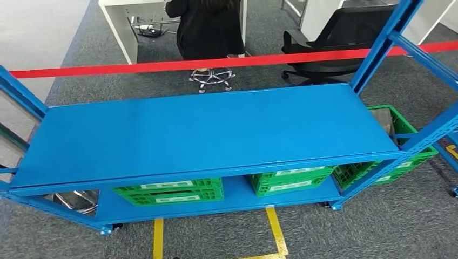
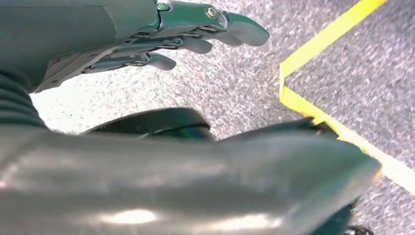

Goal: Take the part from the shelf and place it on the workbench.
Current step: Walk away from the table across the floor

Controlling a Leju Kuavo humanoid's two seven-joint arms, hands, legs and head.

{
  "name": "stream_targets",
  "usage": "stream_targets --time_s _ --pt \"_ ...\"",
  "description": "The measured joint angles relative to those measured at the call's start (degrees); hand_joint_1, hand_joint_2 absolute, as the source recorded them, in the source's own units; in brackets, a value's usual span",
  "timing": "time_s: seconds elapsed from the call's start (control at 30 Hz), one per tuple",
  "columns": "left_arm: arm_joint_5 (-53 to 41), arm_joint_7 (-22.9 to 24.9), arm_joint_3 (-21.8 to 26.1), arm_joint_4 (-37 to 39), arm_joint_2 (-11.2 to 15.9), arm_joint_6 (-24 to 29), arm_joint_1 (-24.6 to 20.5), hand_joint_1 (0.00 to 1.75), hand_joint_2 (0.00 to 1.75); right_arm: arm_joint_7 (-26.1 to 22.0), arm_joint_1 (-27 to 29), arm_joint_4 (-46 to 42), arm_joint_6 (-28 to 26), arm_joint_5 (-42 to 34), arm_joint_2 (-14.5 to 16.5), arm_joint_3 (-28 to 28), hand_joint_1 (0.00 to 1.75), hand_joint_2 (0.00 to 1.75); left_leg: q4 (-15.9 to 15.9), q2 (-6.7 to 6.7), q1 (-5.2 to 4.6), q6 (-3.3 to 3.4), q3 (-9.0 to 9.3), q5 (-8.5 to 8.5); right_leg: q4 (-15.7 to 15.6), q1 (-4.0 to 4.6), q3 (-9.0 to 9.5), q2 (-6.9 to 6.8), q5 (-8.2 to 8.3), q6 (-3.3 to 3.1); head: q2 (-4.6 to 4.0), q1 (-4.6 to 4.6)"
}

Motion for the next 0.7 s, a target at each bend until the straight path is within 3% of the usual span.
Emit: stream_targets --time_s 0.07,0.1,0.13,0.23,0.27,0.33,0.37,0.4,0.47,0.53,0.6,0.63,0.67,0.7 --pt "-0.22 -0.04 0.01 0.01 -0.1 0.08 -0.01 0.0 1.75 -0.21 -0.05 0.0 0.45 -0.2 -0.14 0.0 0.0 1.75 -0.25 0.0 0.21 -0.14 -0.3 0.31 7.03 -0.35 -3.75 0.16 -3.71 0.63 0.0 0.1" --pt "-0.28 -0.06 0.01 0.01 -0.12 0.08 0.0 0.0 1.75 -0.21 -0.02 0.0 0.54 -0.26 -0.22 0.0 0.0 1.75 -0.11 0.0 0.37 -0.41 -0.56 0.35 9.45 -0.62 -5.08 0.15 -4.36 1.06 0.0 0.08" --pt "-0.33 -0.07 0.01 0.01 -0.14 0.08 0.01 0.0 1.75 -0.22 0.0 0.0 0.57 -0.3 -0.32 -0.01 0.0 1.75 0.17 -0.01 0.63 -0.8 -0.84 0.33 9.88 -0.93 -5.42 0.13 -3.81 1.52 0.0 0.07" --pt "-0.45 -0.1 0.02 -0.01 -0.07 0.11 -0.05 0.0 1.75 -0.23 -0.05 0.06 0.55 -0.33 -0.42 -0.01 0.0 1.75 2.55 -0.07 1.65 -2.71 -2.09 -0.45 1.66 -2.01 -1.65 0.01 1.39 3.32 0.0 0.21" --pt "-0.54 -0.11 0.03 -0.02 0.01 0.17 -0.11 0.0 1.75 -0.23 -0.1 0.11 0.48 -0.33 -0.4 -0.01 0.0 1.75 3.8 -0.11 1.78 -3.42 -2.59 -0.95 -0.22 -2.22 -0.8 0.05 2.29 3.23 0.0 0.32" --pt "-0.72 -0.13 0.07 -0.03 0.16 0.34 -0.15 0.0 1.75 -0.19 -0.16 0.2 0.3 -0.39 -0.34 -0.03 0.0 1.75 5.33 -0.18 1.61 -4.32 -3.08 -1.61 -0.01 -2.2 -1.03 0.21 2.11 1.85 0.0 0.06" --pt "-0.79 -0.13 0.08 -0.03 0.15 0.4 -0.14 0.0 1.31 -0.16 -0.15 0.17 0.13 -0.42 -0.42 -0.04 0.0 1.31 5.63 -0.17 1.68 -4.5 -3.13 -1.7 0.32 -2.19 -1.15 0.22 2.07 0.84 0.0 -0.2" --pt "-0.81 -0.14 0.1 -0.03 0.16 0.44 -0.11 0.0 0.87 -0.06 -0.16 0.17 -0.07 -0.45 -0.44 -0.07 0.0 0.87 5.7 -0.17 1.79 -4.63 -3.1 -1.78 0.6 -2.12 -1.32 0.19 2.03 0.25 0.0 -0.53" --pt "-0.87 -0.13 0.14 -0.03 0.19 0.55 -0.11 0.0 0.0 0.52 -0.23 0.17 -0.94 -0.44 -0.44 -0.11 0.0 0.87 8.06 -0.19 1.96 -4.62 -3.94 -4.04 0.8 -1.85 -1.46 0.14 2.3 -0.56 0.0 -0.77" --pt "-0.81 -0.02 0.23 -0.03 0.19 0.83 -0.1 0.0 0.0 1.4 -0.31 0.17 -2.17 -0.45 -0.44 -0.23 0.0 1.75 14.99 -0.22 1.69 -4.3 -6.51 -8.83 0.77 -1.46 -1.53 0.11 2.64 -1.08 0.0 -0.99" --pt "-0.63 0.09 0.39 -0.03 0.2 1.15 -0.05 0.0 0.0 1.89 -0.32 0.17 -3.04 -0.5 -0.44 -0.39 0.0 1.75 22.16 -0.24 1.22 -3.72 -8.96 -12.1 0.79 -0.92 -1.71 0.1 2.81 -1.28 0.0 -1.06" --pt "-0.57 0.1 0.49 -0.03 0.21 1.27 -0.03 0.0 0.44 1.94 -0.33 0.17 -3.23 -0.54 -0.44 -0.45 0.0 1.75 23.35 -0.26 0.96 -3.24 -9.12 -12.15 0.8 -0.61 -1.73 0.14 2.81 -1.32 0.0 -1.06" --pt "-0.55 0.1 0.59 -0.03 0.21 1.36 -0.02 0.0 0.87 1.99 -0.37 0.17 -3.35 -0.58 -0.44 -0.49 0.0 1.75 22.34 -0.3 0.63 -2.58 -8.37 -11.12 0.8 -0.32 -1.67 0.25 2.79 -1.35 0.0 -1.05" --pt "-0.55 0.1 0.68 -0.03 0.21 1.44 -0.01 0.0 1.31 2.01 -0.47 0.17 -3.39 -0.62 -0.44 -0.52 0.0 1.75 19.35 -0.44 0.18 -1.75 -6.82 -9.28 0.78 -0.06 -1.55 0.4 2.74 -1.38 0.0 -1.05"
